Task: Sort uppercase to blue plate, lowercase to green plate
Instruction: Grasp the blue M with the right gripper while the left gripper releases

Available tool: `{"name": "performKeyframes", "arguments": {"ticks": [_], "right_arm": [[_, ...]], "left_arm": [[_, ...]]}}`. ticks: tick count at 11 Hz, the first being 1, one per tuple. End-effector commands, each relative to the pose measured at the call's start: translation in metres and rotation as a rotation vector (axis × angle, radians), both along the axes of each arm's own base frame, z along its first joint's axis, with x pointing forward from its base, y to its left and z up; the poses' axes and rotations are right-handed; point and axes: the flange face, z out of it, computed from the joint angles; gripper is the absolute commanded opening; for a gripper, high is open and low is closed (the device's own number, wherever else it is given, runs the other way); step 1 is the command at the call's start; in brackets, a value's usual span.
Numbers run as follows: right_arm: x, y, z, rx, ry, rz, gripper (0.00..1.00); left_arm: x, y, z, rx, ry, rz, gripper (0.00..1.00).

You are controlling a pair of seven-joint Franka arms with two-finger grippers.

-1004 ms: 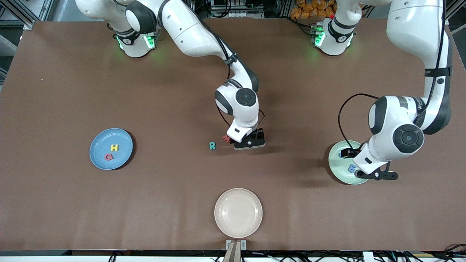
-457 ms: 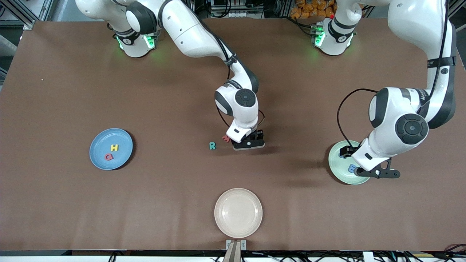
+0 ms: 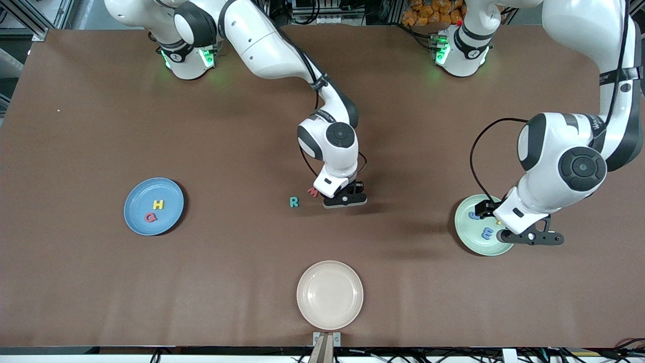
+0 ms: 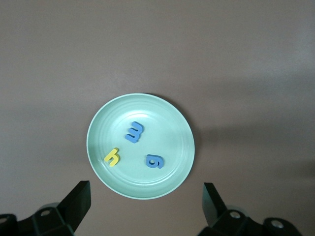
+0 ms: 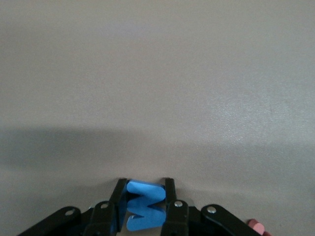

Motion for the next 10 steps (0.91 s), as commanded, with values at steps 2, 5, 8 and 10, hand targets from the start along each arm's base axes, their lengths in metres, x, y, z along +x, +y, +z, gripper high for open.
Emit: {"name": "performKeyframes", "arguments": {"ticks": [2,5,8,10], "right_arm": [[0.005,-0.004,0.016,0.001,0.031,-0.023,0.00],[0.017,-0.024,0.048,0.000,0.053,-0.041,0.00],[0.040,-0.068,0.100,-0.032,0.124,0.014,0.00],[0.055,-0.112,0.117,-0.051,0.166,0.063,0.00]], "left_arm": [[-0.005,0.001,0.015,-0.004,-0.001,-0.023,1.00],[-0.006,0.002,0.014,-0.006,0.004,-0.040,1.00],[-0.007,-0.014,0.007,-0.012,0.018,-0.131,1.00],[-0.017,-0.065,0.001,-0.040,0.028,-0.164,1.00]]}}
